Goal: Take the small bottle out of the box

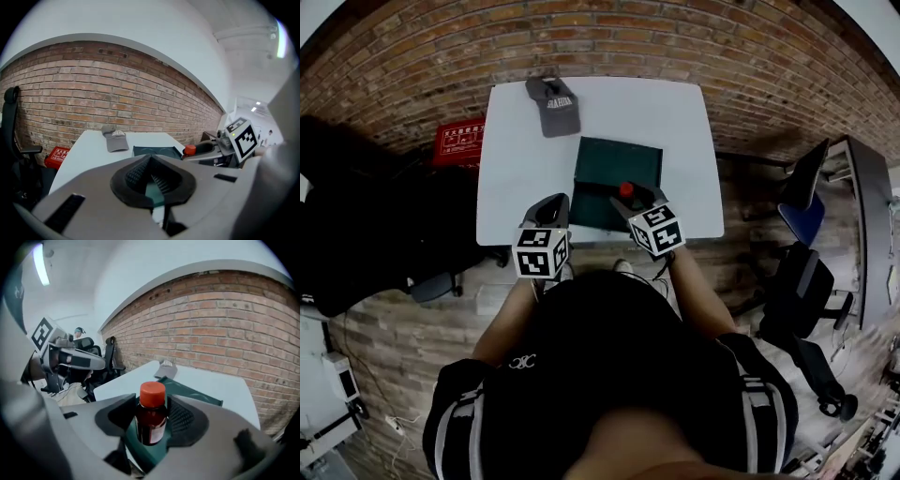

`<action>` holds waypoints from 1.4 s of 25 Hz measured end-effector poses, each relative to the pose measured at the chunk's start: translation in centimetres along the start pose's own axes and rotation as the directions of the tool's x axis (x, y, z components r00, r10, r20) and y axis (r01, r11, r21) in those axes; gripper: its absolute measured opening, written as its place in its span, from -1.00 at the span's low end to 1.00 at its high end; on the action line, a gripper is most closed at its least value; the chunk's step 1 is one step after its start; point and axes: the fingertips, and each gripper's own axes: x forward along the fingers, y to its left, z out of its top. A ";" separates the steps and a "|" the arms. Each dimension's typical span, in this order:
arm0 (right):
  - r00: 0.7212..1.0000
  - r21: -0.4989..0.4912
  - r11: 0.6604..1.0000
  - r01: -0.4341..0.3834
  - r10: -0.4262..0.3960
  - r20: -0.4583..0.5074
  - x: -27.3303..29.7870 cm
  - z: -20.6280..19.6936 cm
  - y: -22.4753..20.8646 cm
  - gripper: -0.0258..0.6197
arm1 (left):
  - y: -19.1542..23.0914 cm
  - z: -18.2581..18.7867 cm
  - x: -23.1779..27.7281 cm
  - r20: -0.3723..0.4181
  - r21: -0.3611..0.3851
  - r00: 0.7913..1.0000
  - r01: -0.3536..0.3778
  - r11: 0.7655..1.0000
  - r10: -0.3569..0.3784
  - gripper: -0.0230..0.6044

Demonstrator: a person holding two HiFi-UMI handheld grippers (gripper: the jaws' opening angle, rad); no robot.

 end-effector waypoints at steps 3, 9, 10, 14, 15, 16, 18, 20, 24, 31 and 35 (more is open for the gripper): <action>0.995 0.000 0.998 0.060 -0.060 0.082 -1.9 1.9 -0.5 -0.27 | -0.9 0.5 0.5 0.014 0.016 0.999 0.031 0.999 -0.031 -0.89; 0.941 0.008 0.970 0.241 -0.236 0.241 -5.8 5.0 -1.7 -0.27 | -2.4 1.6 1.2 0.035 0.045 0.997 0.073 0.996 -0.074 -0.89; 0.928 0.017 0.962 0.273 -0.268 0.259 -6.5 5.4 -1.9 -0.27 | -2.6 1.8 1.3 0.036 0.050 0.996 0.079 0.996 -0.080 -0.89; 0.893 0.093 0.943 0.319 -0.332 0.302 -8.5 6.0 -2.4 -0.27 | -3.1 2.3 1.6 0.045 0.061 0.994 0.096 0.993 -0.099 -0.88; 0.888 0.117 0.941 0.318 -0.339 0.312 -9.0 5.9 -2.6 -0.27 | -3.4 2.4 1.7 0.048 0.062 0.993 0.101 0.993 -0.104 -0.89; 0.881 0.140 0.938 0.319 -0.347 0.322 -9.6 5.7 -2.7 -0.27 | -3.7 2.5 1.7 0.050 0.063 0.993 0.106 0.992 -0.109 -0.89; 0.863 0.179 0.928 0.327 -0.370 0.345 -10.7 5.3 -3.2 -0.27 | -4.3 2.4 1.9 0.050 0.066 0.991 0.117 0.991 -0.121 -0.89; 0.833 0.211 0.911 0.354 -0.410 0.371 -12.0 4.9 -3.6 -0.27 | -4.9 2.3 2.1 0.047 0.069 0.990 0.129 0.989 -0.132 -0.89; 0.746 0.224 0.838 0.497 -0.545 0.384 -14.5 4.0 -4.9 -0.27 | -5.9 2.3 2.1 0.051 0.093 0.989 0.136 0.986 -0.141 -0.89; 0.748 0.254 0.829 0.499 -0.560 0.357 -14.3 3.1 -5.6 -0.27 | -6.0 3.0 2.4 0.070 0.116 0.989 0.123 0.986 -0.132 -0.89; 0.749 0.255 0.830 0.495 -0.557 0.358 -14.1 3.2 -5.9 -0.27 | -5.9 3.3 2.5 0.083 0.120 0.988 0.117 0.986 -0.128 -0.89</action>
